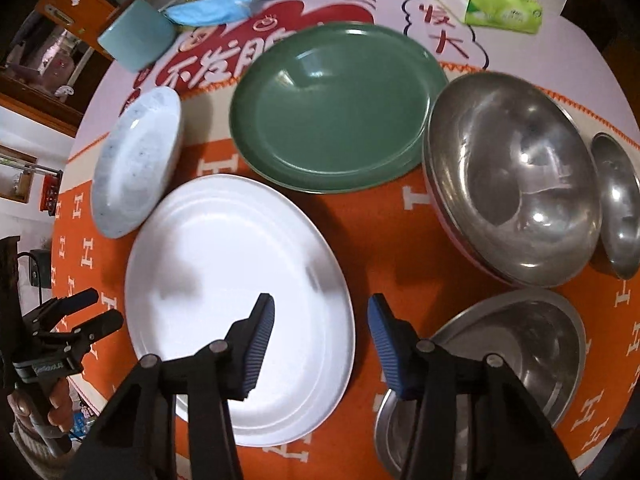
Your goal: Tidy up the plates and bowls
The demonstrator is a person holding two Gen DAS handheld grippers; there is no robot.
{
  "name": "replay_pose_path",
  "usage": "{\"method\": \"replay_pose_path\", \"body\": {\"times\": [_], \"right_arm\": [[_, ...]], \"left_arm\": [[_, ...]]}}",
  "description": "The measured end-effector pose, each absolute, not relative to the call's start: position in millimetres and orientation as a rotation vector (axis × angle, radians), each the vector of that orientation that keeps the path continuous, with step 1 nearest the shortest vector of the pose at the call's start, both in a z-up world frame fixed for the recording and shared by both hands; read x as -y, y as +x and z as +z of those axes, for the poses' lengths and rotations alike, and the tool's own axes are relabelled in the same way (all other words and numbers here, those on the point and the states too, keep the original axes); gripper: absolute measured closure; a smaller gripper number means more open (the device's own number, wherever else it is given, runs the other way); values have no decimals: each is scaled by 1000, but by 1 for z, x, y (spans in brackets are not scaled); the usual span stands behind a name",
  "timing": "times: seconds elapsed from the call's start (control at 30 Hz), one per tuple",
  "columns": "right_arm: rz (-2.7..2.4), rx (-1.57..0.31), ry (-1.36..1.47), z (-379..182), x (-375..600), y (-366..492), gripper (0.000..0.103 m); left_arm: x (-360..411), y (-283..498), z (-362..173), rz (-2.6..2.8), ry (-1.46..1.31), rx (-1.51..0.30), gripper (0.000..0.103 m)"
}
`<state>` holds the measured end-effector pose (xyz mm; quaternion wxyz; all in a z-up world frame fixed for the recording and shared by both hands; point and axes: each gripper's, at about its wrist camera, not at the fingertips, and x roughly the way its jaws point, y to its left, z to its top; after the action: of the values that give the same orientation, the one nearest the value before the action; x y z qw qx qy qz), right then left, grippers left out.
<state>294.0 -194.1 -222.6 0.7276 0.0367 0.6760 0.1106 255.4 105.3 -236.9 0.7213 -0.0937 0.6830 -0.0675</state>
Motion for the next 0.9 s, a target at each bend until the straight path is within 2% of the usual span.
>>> {"method": "replay_pose_path", "body": {"times": [0.1,0.27,0.33,0.5,0.57,0.67,0.83,0.9], "right_arm": [[241,-1513,66,-227,194,297,57],[237,-1552,45,-236,195,298,62],[241,-1562,48,-240,195,300,68],[255,-1575,47,-244,194,300,74],[251,-1577,38,-243,194,300,76],[240,-1576,29,-245,190,300,81],[235,-1567,28,-246,190,295,81],[232,-1563,29,-245,191,292,81]], "left_arm": [[-102,258,-243,-167,-205,-1533,19],[-96,260,-249,-198,-206,-1565,20],[-92,260,-251,-206,-207,-1577,21],[-90,262,-259,-233,-241,-1618,34],[-90,262,-261,-239,-252,-1630,36],[-87,261,-261,-245,-240,-1635,47],[-83,255,-261,-266,-221,-1671,80],[-80,254,-258,-248,-198,-1658,80]]}}
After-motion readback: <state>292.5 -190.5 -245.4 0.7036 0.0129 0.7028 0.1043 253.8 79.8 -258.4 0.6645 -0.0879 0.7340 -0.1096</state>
